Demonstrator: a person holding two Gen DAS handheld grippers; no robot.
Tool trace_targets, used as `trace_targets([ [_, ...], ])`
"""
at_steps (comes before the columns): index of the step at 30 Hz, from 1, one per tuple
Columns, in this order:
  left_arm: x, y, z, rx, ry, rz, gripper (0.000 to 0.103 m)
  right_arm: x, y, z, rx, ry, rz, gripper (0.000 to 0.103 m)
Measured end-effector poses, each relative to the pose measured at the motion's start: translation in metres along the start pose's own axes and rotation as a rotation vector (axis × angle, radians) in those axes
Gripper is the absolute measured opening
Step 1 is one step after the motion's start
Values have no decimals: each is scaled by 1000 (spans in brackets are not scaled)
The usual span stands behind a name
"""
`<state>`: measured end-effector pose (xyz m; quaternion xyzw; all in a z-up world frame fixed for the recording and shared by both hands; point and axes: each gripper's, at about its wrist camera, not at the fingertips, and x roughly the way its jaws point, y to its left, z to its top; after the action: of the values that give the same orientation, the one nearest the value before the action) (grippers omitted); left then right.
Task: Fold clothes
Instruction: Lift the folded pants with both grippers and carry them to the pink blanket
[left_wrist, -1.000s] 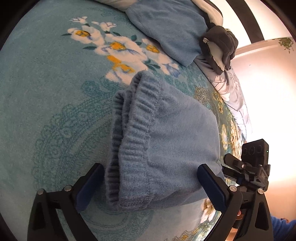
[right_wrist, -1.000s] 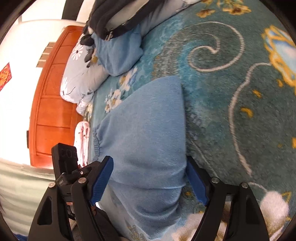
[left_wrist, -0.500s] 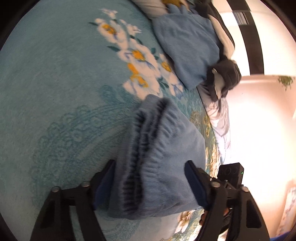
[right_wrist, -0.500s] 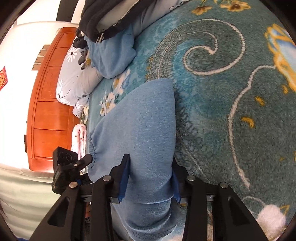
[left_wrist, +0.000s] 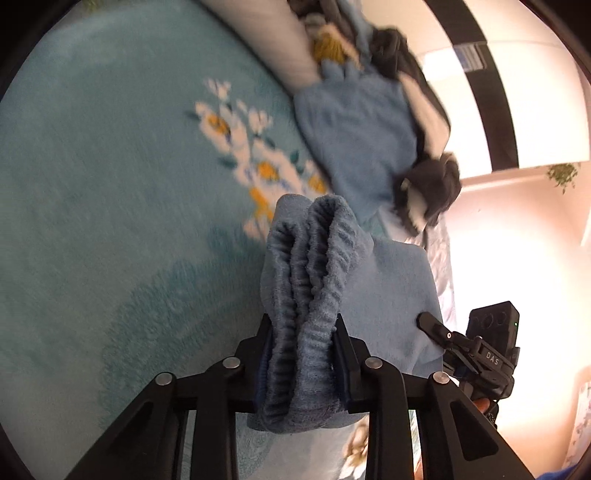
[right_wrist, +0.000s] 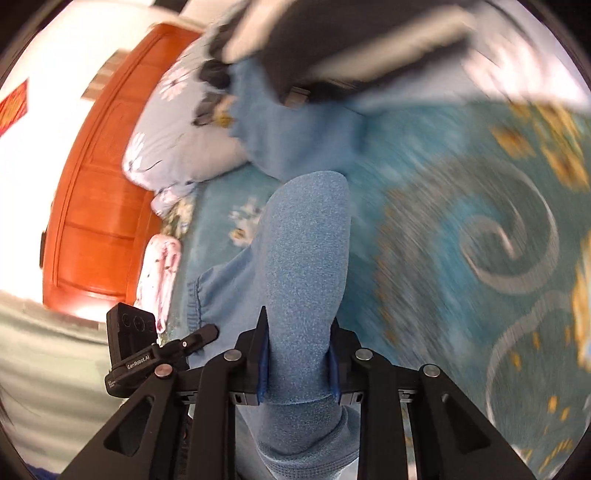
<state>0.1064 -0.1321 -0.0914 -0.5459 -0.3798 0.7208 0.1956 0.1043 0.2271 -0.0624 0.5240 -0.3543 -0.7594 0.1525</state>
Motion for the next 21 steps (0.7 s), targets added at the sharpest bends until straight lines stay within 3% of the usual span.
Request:
trace_targets([
  [6, -84, 30, 39, -61, -212, 15, 30, 61, 95, 63, -200, 77, 57, 26],
  [11, -176, 73, 63, -123, -406, 63, 31, 148, 207, 99, -400, 195, 121, 26],
  [17, -268, 131, 86, -207, -601, 121, 31, 257, 349, 114, -644, 333, 190, 26],
  [21, -321, 169, 101, -251, -700, 165, 31, 324, 420, 108, -768, 426, 214, 26],
])
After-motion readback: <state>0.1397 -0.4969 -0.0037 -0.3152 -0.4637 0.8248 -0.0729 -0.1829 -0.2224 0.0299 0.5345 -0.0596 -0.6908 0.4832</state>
